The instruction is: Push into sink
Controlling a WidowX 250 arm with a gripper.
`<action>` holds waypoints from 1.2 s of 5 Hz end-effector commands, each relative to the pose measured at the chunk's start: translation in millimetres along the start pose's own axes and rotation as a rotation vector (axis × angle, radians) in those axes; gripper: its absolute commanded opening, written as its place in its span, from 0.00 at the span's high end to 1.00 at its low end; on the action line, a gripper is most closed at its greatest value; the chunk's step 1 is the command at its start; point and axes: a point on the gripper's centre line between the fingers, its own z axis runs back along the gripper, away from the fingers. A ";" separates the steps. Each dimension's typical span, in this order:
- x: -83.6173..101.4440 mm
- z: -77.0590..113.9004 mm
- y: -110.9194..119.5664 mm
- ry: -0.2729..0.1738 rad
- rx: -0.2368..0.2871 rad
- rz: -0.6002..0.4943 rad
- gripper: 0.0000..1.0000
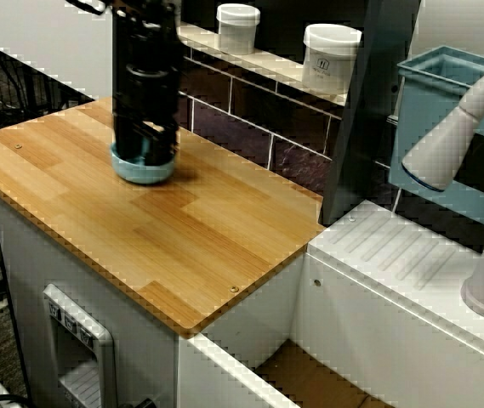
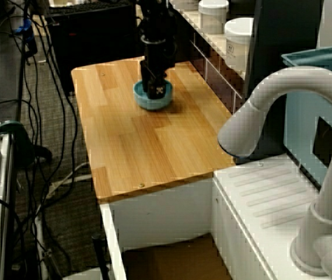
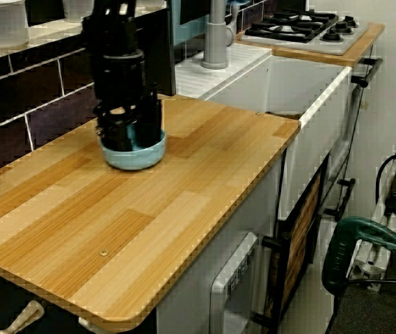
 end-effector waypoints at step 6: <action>-31.5 -34.8 -264.0 0.083 -0.045 -0.263 0.00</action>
